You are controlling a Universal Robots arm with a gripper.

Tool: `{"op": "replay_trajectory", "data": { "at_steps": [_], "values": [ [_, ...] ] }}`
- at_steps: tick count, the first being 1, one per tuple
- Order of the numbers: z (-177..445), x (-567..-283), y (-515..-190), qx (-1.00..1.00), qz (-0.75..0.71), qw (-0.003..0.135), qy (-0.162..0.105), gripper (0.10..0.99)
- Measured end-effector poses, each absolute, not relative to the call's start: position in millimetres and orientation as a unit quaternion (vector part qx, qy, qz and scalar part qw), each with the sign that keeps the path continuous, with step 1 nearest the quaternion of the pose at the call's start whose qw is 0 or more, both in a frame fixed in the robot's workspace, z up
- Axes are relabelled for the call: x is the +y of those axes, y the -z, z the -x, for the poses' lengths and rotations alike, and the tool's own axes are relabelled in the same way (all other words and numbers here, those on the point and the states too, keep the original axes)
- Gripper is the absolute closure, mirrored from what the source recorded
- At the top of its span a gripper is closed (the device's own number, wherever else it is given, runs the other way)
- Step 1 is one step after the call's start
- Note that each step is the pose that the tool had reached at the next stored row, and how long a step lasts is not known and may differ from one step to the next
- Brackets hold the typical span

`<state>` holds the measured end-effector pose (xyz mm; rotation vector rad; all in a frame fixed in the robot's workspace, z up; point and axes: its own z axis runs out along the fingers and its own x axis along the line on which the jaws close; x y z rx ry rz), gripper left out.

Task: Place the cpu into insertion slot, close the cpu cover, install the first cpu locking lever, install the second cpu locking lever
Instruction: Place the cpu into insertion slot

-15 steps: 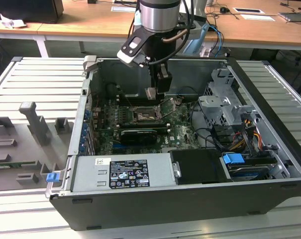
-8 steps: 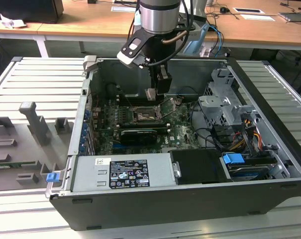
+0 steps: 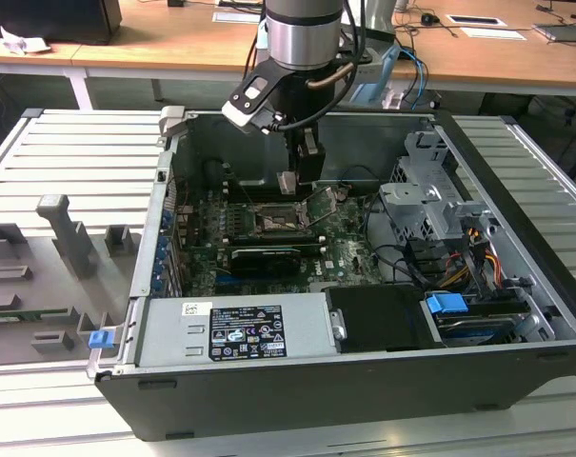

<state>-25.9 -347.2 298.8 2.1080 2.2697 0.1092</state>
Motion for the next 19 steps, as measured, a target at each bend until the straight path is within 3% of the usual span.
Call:
{"op": "replay_trajectory", "data": {
  "at_steps": [19],
  "values": [
    [28.6,-341.3,-288.2,0.729,-0.683,0.021,-0.035,0.557]
  ]
}}
